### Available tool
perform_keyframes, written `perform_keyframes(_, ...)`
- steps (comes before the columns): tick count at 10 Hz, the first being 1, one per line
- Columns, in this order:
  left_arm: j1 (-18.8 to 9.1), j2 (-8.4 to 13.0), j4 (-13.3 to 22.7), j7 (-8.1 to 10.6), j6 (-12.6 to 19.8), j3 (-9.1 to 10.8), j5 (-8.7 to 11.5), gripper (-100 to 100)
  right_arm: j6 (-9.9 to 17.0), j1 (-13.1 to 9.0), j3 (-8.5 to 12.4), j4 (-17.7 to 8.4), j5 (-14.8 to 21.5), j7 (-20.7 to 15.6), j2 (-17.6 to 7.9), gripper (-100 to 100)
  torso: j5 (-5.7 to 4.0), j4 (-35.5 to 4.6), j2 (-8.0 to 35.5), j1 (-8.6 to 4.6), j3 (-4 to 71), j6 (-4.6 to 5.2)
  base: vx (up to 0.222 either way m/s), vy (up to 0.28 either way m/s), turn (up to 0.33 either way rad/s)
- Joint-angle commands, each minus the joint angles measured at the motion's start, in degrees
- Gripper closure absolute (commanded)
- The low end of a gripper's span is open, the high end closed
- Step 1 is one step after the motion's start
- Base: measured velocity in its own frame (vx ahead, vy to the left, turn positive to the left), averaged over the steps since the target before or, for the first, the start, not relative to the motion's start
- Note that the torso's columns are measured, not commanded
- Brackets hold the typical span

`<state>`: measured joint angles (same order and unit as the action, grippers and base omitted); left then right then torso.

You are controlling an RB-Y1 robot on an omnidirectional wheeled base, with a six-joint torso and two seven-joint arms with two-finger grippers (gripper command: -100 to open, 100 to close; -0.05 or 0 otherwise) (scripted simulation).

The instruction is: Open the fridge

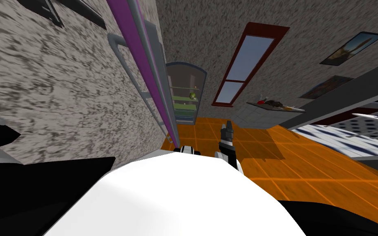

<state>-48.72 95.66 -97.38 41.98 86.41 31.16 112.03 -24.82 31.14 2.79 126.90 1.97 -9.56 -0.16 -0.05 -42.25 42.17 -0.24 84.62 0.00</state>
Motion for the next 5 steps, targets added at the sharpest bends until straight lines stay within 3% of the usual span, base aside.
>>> perform_keyframes(1,-2.09,4.26,0.87,3.27,1.92,1.23,3.15,-100,0.00,0.01,-0.01,0.00,0.00,0.00,0.01,0,-0.07,0.09,-0.22,-0.16,0.17,0.02,0.032,-0.062,-0.046)
perform_keyframes(5,-2.09,4.36,0.87,3.27,1.92,1.23,3.15,-100,0.00,0.01,0.00,0.01,0.00,0.00,0.01,0,0.15,-0.06,0.21,0.47,-0.11,-0.01,0.013,-0.023,-0.004)
